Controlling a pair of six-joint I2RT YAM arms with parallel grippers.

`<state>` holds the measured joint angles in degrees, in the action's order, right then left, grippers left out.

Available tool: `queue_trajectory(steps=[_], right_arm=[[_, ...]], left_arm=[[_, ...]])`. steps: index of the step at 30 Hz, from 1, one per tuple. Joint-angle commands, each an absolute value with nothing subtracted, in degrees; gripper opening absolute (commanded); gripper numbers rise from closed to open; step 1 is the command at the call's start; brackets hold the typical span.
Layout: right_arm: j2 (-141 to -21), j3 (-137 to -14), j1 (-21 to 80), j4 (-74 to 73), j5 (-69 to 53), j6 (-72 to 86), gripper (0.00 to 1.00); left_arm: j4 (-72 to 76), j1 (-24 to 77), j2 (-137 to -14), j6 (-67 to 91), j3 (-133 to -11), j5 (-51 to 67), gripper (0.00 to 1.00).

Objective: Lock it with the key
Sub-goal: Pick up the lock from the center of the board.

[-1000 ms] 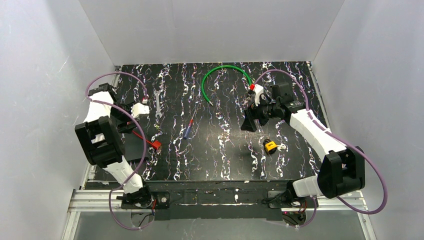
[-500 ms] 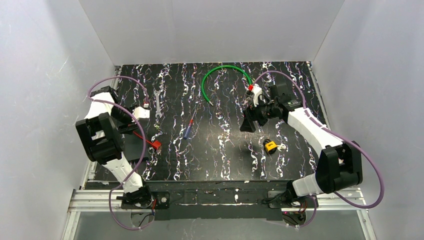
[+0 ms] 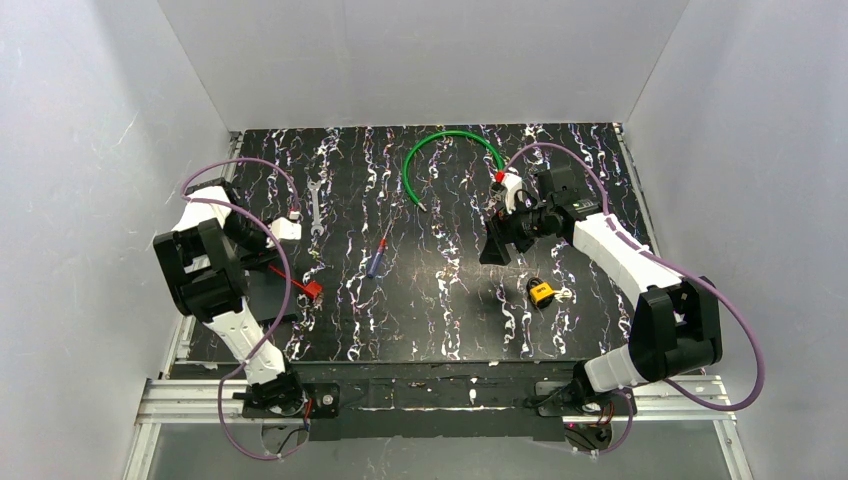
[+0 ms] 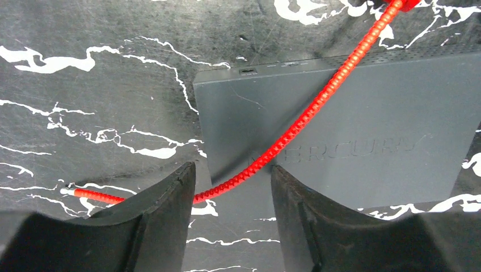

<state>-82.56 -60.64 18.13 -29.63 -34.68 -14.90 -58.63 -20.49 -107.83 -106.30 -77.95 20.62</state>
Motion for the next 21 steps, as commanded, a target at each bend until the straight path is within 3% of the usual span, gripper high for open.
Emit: queue_trajectory(steps=[1, 9, 14, 16, 21], right_arm=[[-82.5, -63.4, 18.1, -29.1, -34.9, -14.4, 0.98], [-83.1, -63.6, 18.1, -29.6, -34.2, -14.5, 0.98], [-83.7, -64.4, 18.1, -30.1, -34.1, -14.6, 0.98], [-83.8, -64.6, 18.1, -30.2, -34.2, -14.6, 0.98], [-84.1, -65.6, 18.1, -30.2, -35.3, -15.3, 0.98]], left_arm=[[-59.1, -19.9, -109.8, -106.9, -78.2, 22.3, 0.43], [-60.7, -18.9, -109.6, -106.6, -79.7, 23.2, 0.18], [-62.2, -18.2, -107.8, -105.4, -80.2, 24.9, 0.09], [-62.4, -17.6, -106.4, -104.1, -80.2, 25.1, 0.0], [-62.4, -17.2, -101.7, -100.9, -80.1, 28.3, 0.0]])
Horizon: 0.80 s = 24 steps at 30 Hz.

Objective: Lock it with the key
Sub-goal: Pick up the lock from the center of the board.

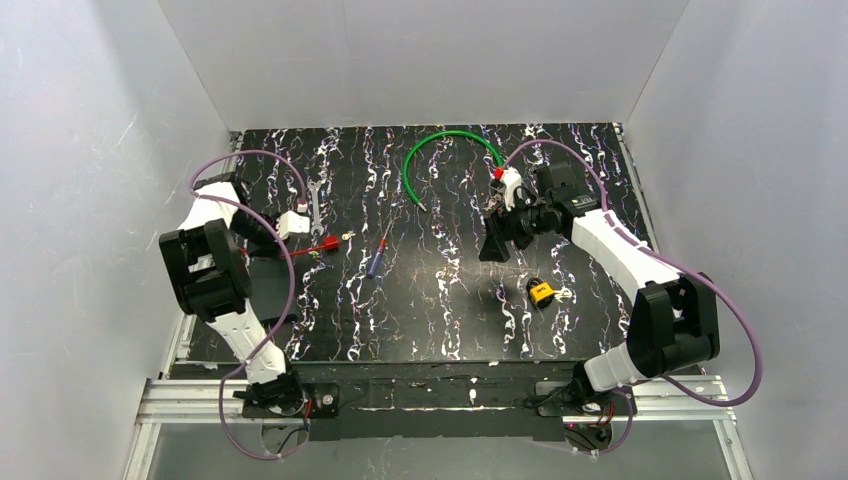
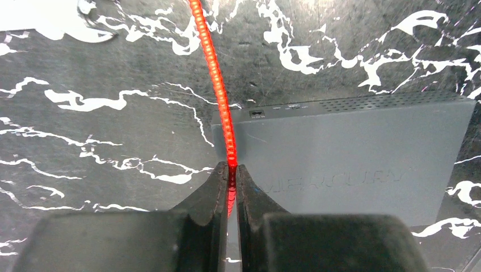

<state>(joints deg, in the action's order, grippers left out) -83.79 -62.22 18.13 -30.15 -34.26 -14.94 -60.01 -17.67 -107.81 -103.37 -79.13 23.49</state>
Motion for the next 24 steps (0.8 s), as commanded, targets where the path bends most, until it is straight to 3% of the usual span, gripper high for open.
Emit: queue_trajectory(steps=[1, 9, 14, 24], right_arm=[[-84.1, -66.1, 18.1, -30.0, -35.8, -15.6, 0.98], [-80.9, -66.9, 18.1, -23.5, -41.1, -16.7, 0.98], [-75.7, -62.6, 18.9, -11.1, -41.7, -15.4, 0.98], [-74.2, -59.7, 25.1, -4.2, -40.0, -16.0, 0.98]], left_arm=[[-62.4, -17.0, -100.6, -100.1, -80.3, 29.4, 0.0], [-66.0, -13.8, -91.8, -97.2, -82.9, 34.2, 0.0], [-70.8, -10.1, -88.8, -92.0, -87.5, 37.5, 0.0], [-74.4, -1.9, -82.2, -69.4, -91.0, 48.0, 0.0]])
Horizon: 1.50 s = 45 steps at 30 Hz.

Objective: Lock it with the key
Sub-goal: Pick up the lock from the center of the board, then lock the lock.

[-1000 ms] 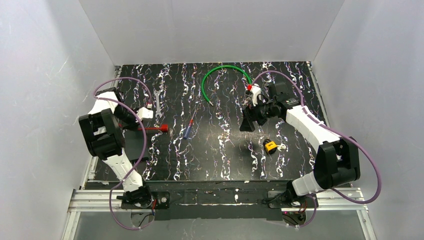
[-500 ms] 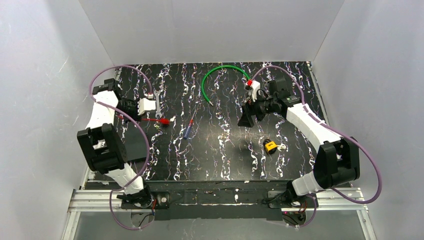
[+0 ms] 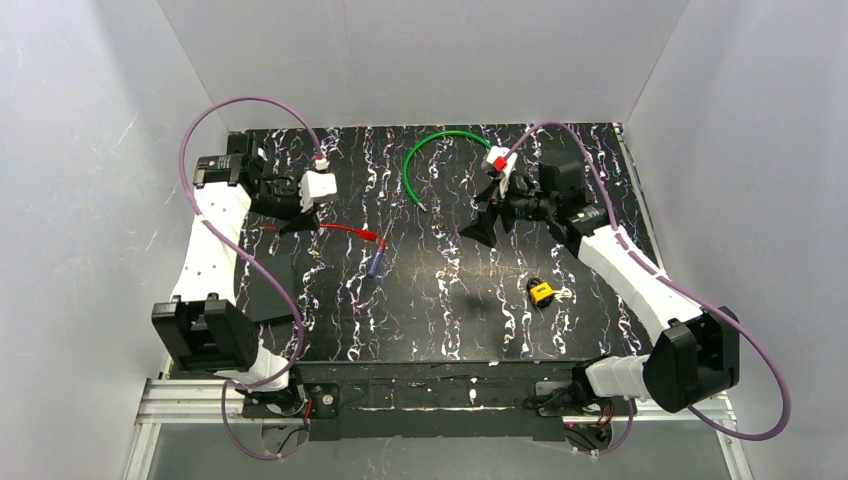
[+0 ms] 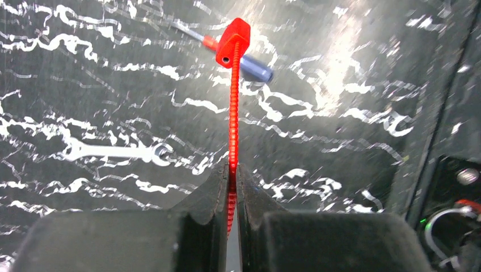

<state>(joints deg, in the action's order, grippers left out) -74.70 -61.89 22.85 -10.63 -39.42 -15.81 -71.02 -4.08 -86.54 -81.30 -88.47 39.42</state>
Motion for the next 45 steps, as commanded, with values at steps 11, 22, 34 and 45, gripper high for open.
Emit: queue_trajectory(steps=[11, 22, 34, 45], right_arm=[[-80.8, -56.3, 38.3, 7.1, -38.0, -19.6, 0.98], [-87.1, -59.6, 43.8, 14.4, -38.8, -19.4, 0.96], [-87.2, -59.9, 45.4, 11.2, -41.9, -22.6, 0.21], [-81.8, -64.3, 45.4, -14.8, -39.8, -28.2, 0.01]], left_arm=[[-72.8, 4.0, -78.5, -55.1, -88.8, 55.6, 0.0], [-72.4, 6.2, -76.2, -51.2, -87.1, 57.3, 0.0], [-71.5, 6.2, -75.7, -50.3, -85.5, 58.1, 0.0], [-70.8, 11.9, -72.0, -58.4, -81.6, 51.6, 0.91]])
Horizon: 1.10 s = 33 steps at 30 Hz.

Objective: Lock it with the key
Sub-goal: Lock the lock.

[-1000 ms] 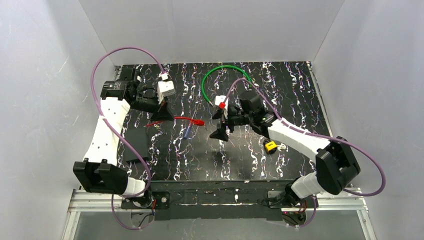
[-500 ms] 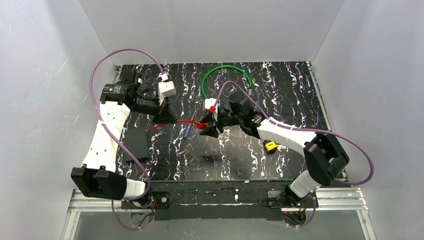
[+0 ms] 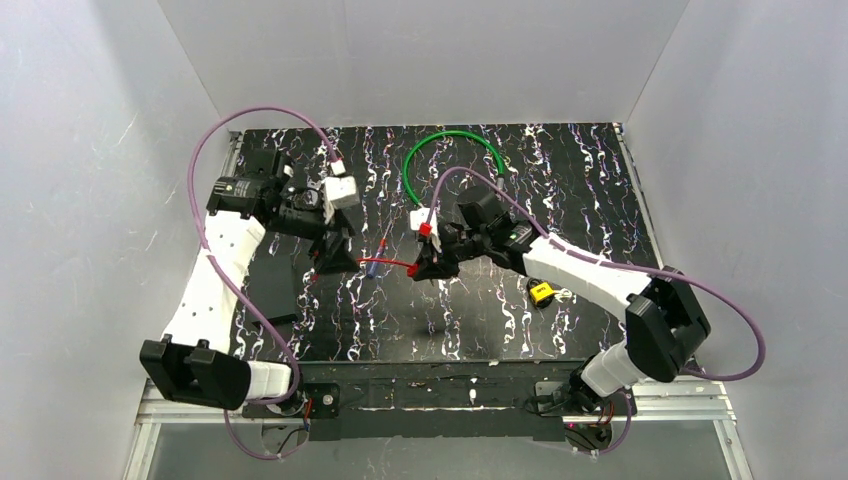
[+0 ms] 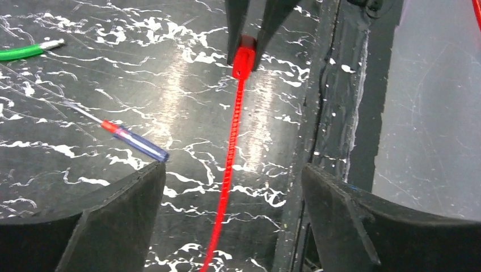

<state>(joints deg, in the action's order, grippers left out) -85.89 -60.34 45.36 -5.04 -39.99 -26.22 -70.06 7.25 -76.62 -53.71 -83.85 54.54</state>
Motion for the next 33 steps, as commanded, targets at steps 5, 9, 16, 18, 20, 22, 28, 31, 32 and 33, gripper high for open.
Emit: queue_trajectory(steps=[5, 9, 16, 18, 20, 22, 28, 31, 32, 33], right_arm=[[-80.3, -64.9, 45.4, -20.7, -40.3, -27.9, 0.01], [-77.0, -64.1, 45.4, -22.2, -43.1, -25.8, 0.01], [-74.3, -63.4, 39.6, -23.3, -54.0, -20.7, 0.27], [-73.7, -63.0, 37.2, -22.9, -56.8, -20.0, 0.4], [-73.2, -62.6, 36.1, -22.9, -58.5, -19.8, 0.48], [-72.5, -62.4, 35.9, -23.6, -58.9, -20.3, 0.52], [-71.4, -63.0, 35.9, -25.8, -58.7, -22.4, 0.66], [-71.2, -63.6, 35.9, -26.5, -58.9, -23.6, 0.7], [-71.3, -63.9, 35.9, -26.8, -59.2, -24.1, 0.71], [-71.3, -64.2, 35.9, -26.9, -59.6, -24.4, 0.71]], left_arm=[[-65.2, 21.2, -68.5, -58.5, -76.1, 42.1, 0.98], [-57.7, 32.0, -72.2, -50.7, -72.8, 34.3, 0.59], [-51.1, 35.0, -69.3, -36.4, -71.2, 42.0, 0.0], [-50.7, 35.0, -68.6, -34.8, -71.2, 42.7, 0.0], [-50.7, 34.2, -67.9, -33.6, -71.3, 44.5, 0.0], [-50.8, 33.8, -67.5, -32.6, -71.3, 46.4, 0.0], [-50.5, 33.0, -67.0, -30.0, -71.5, 51.1, 0.0], [-50.5, 32.9, -67.1, -29.6, -71.6, 52.6, 0.0], [-50.5, 32.9, -67.1, -29.4, -71.7, 52.9, 0.0], [-50.5, 32.9, -67.1, -29.2, -71.8, 53.3, 0.0]])
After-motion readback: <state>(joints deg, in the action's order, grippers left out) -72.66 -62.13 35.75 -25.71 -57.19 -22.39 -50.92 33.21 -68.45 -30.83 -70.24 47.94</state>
